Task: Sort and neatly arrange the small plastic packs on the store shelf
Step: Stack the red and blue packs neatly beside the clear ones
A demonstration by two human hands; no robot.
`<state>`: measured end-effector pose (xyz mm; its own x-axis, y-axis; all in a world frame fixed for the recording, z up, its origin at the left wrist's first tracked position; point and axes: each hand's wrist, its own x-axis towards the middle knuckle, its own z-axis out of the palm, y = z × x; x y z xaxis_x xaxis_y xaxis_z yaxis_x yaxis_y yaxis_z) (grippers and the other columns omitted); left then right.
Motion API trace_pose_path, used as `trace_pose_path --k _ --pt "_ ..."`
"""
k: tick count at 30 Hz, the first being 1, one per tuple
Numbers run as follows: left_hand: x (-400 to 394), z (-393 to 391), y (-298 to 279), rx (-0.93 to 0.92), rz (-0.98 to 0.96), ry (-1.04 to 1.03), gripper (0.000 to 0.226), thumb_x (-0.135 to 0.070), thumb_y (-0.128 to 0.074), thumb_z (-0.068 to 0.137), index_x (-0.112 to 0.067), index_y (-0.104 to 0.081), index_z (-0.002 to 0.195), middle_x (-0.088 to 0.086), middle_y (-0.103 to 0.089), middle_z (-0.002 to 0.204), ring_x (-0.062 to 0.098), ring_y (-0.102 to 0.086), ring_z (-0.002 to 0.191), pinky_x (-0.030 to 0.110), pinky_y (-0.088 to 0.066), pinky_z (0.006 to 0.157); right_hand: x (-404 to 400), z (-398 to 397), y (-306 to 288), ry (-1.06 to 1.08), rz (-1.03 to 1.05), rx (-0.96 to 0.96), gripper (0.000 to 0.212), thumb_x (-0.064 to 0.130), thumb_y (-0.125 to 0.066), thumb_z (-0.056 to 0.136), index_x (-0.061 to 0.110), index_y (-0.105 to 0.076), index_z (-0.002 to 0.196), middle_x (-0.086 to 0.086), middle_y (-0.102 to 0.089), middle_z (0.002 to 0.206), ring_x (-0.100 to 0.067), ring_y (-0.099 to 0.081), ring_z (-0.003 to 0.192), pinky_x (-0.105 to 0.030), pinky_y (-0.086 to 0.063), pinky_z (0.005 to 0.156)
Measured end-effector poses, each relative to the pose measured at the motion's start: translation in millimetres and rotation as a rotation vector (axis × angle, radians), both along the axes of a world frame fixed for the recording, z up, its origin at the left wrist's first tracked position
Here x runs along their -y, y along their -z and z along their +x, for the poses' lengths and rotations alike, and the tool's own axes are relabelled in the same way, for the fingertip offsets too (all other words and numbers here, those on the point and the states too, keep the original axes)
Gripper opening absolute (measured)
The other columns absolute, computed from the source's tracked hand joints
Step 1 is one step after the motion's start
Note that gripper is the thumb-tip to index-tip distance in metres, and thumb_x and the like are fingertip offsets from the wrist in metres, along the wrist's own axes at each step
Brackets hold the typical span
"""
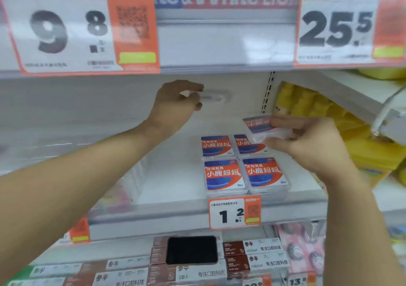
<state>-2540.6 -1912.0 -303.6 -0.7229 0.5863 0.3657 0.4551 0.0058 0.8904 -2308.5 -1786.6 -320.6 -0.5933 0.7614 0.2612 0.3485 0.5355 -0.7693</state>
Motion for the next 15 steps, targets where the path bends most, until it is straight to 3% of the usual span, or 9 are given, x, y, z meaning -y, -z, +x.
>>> trace_pose_path --k 2,4,8,12,15 --pt "13 21 -2 0.069 0.129 0.001 0.008 -0.018 -0.068 0.088 -0.019 -0.075 0.091 -0.001 -0.073 0.101 0.017 -0.073 0.071 0.025 -0.059 0.071 11 6 6 0.002 -0.056 -0.042 0.04 0.027 -0.088 0.069 0.019 -0.078 0.106 0.005 -0.074 0.112 -0.005 -0.067 0.102 -0.031 -0.054 0.091" --pt "19 34 1 0.037 0.106 -0.018 0.003 -0.026 -0.074 0.083 -0.023 -0.075 0.085 -0.005 -0.074 0.097 0.016 -0.072 0.074 0.027 -0.059 0.07 20 11 12 0.039 -0.085 -0.095 0.03 0.03 -0.085 0.074 0.017 -0.08 0.101 0.007 -0.076 0.107 -0.003 -0.067 0.098 -0.03 -0.055 0.089" --pt "25 43 8 0.139 -0.067 0.112 0.018 -0.007 -0.073 0.081 -0.024 -0.07 0.088 -0.004 -0.068 0.109 0.022 -0.07 0.092 0.035 -0.06 0.078 36 20 33 0.181 -0.111 -0.232 0.014 0.021 -0.084 0.075 0.019 -0.08 0.088 0.007 -0.075 0.102 -0.005 -0.069 0.098 -0.037 -0.054 0.097" --pt "29 39 7 0.245 -0.182 0.241 0.043 0.003 -0.075 0.077 -0.017 -0.057 0.111 0.007 -0.062 0.105 0.018 -0.064 0.084 0.024 -0.057 0.063 44 24 48 0.219 -0.094 -0.223 0.02 0.017 -0.084 0.074 0.025 -0.078 0.091 0.006 -0.074 0.109 -0.009 -0.069 0.103 -0.04 -0.055 0.095" --pt "25 39 13 0.361 -0.192 0.285 0.038 -0.001 -0.076 0.078 -0.007 -0.059 0.111 0.006 -0.066 0.09 0.013 -0.064 0.075 0.019 -0.054 0.062 41 24 48 0.201 -0.119 -0.205 0.027 0.014 -0.082 0.075 0.027 -0.075 0.098 0.003 -0.073 0.114 -0.012 -0.07 0.103 -0.041 -0.056 0.093"
